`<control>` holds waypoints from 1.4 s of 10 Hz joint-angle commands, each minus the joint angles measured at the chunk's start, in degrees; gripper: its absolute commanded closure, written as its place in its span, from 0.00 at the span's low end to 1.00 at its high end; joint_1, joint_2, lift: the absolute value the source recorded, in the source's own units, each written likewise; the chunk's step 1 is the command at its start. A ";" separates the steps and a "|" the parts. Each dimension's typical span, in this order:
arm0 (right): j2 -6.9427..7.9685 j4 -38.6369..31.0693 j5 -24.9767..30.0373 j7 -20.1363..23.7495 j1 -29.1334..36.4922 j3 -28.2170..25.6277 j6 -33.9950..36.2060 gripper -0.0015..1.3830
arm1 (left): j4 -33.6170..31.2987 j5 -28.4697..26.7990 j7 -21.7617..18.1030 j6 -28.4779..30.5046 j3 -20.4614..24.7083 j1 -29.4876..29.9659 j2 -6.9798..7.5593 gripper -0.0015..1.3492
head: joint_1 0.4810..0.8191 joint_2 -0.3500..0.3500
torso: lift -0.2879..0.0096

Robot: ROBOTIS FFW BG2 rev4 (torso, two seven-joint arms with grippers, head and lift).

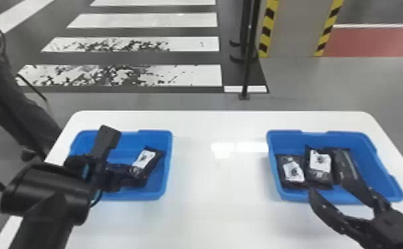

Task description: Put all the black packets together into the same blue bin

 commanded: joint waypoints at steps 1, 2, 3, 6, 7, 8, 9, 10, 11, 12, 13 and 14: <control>-0.11 0.31 -0.46 0.01 -0.01 0.00 0.00 0.12 | 0.02 1.29 0.37 -1.14 0.13 0.20 -0.30 0.90 | 0.63 0.54 | 0.60; -0.19 0.45 -0.69 0.01 0.13 0.00 0.00 0.12 | -0.12 1.52 0.64 -2.26 0.48 0.34 -0.39 0.90 | 0.63 0.53 | 0.60; -0.19 0.59 -0.92 0.01 0.13 0.00 0.00 0.12 | -0.12 2.09 1.08 -3.25 1.16 0.48 -0.39 0.90 | 0.63 0.53 | 0.60; -0.28 0.45 -1.03 0.19 0.13 0.00 0.00 0.12 | -3.08 1.18 1.08 -5.22 5.96 2.31 -0.74 0.90 | 0.63 0.55 | 0.60; -0.28 0.45 -0.92 0.19 0.27 0.00 0.00 0.12 | -6.59 0.95 1.08 -5.36 8.59 4.27 -1.00 0.90 | 0.63 0.57 | 0.60; -0.37 0.17 -1.03 0.19 0.13 0.00 0.00 0.12 | -10.95 0.61 1.16 -5.22 11.33 6.24 -1.26 0.90 | 0.63 0.59 | 0.60; -0.37 -0.95 -1.14 0.10 -0.57 0.23 0.00 0.12 | -16.30 0.95 1.95 -6.34 14.99 9.48 -2.14 0.90 | 0.63 0.63 | 0.60; -0.37 -1.80 -2.17 0.10 -1.56 0.57 0.70 0.12 | -21.08 2.89 4.06 -10.56 17.84 13.27 -3.46 0.90 | 0.63 0.68 | 0.60; -0.37 -2.36 -3.32 0.10 -2.96 1.60 0.99 0.12 | -24.17 6.20 6.26 -16.04 19.67 16.79 -4.96 0.90 | 0.63 0.71 | 0.60; -0.54 -3.20 -3.20 -0.08 -4.79 2.74 1.41 0.12 | -26.14 9.06 8.02 -21.11 19.22 19.60 -6.10 0.90 | 0.63 0.74 | 0.60; -1.07 -3.06 -4.34 -0.34 -7.18 5.02 1.41 0.12 | -27.27 11.35 9.95 -26.17 17.84 22.13 -6.89 0.90 | 0.63 0.75 | 0.60; -1.25 -2.50 -5.83 -0.61 -9.99 7.08 1.41 0.12 | -27.27 14.20 12.24 -31.37 15.67 24.81 -7.77 0.90 | 0.63 0.75 | 0.60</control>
